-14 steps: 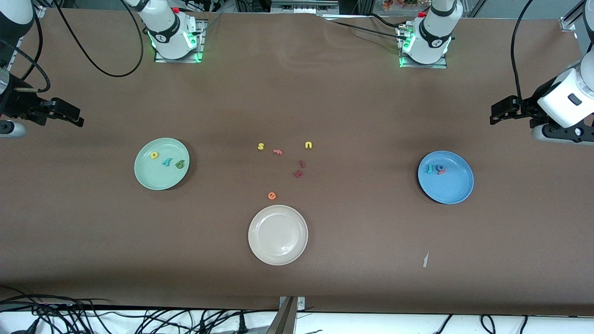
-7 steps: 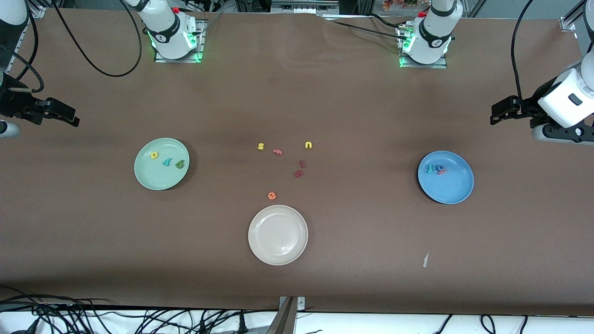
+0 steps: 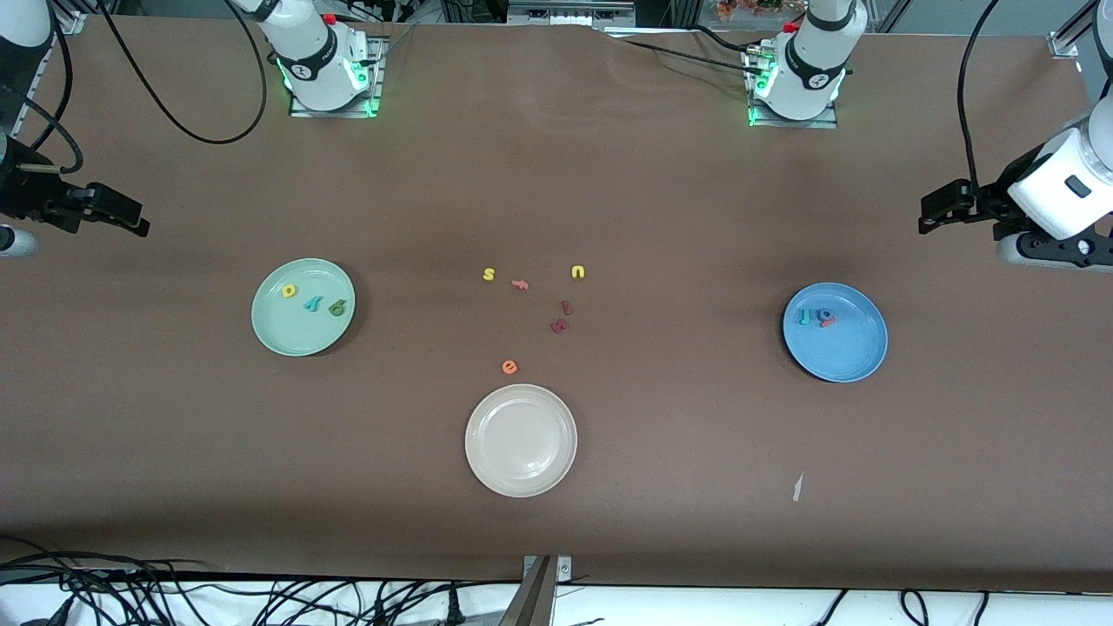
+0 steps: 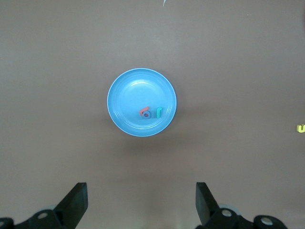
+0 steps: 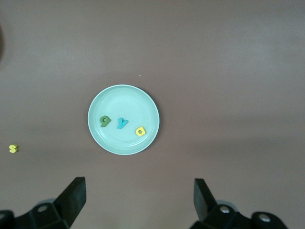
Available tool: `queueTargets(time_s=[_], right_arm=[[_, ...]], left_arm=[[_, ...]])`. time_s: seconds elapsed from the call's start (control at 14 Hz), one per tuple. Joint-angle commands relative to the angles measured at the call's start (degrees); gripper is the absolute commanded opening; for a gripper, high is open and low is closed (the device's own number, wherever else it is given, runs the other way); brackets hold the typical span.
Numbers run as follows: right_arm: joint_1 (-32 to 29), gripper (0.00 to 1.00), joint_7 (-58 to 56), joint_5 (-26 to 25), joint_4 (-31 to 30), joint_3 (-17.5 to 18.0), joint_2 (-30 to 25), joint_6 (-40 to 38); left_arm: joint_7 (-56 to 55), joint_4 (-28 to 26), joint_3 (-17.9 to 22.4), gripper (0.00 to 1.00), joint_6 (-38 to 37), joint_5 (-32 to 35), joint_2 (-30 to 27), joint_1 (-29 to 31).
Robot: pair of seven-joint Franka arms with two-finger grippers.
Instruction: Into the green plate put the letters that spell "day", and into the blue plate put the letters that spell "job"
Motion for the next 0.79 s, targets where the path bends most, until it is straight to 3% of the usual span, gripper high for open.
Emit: queueTargets(time_s=[0.0,0.72], right_arm=[[-0.24,1.0,-0.19,1.18,1.57,0.01,0.5,-1.37],[-0.24,1.0,-0.28,1.18,1.57,0.01,0.58,-1.37]], left_arm=[[0.95,0.85,-0.04,1.0,-0.89,-0.39,0.31,-0.17],[1.04,0.76,-0.13,1.0,-2.12,-0.39,0.49,-0.25]])
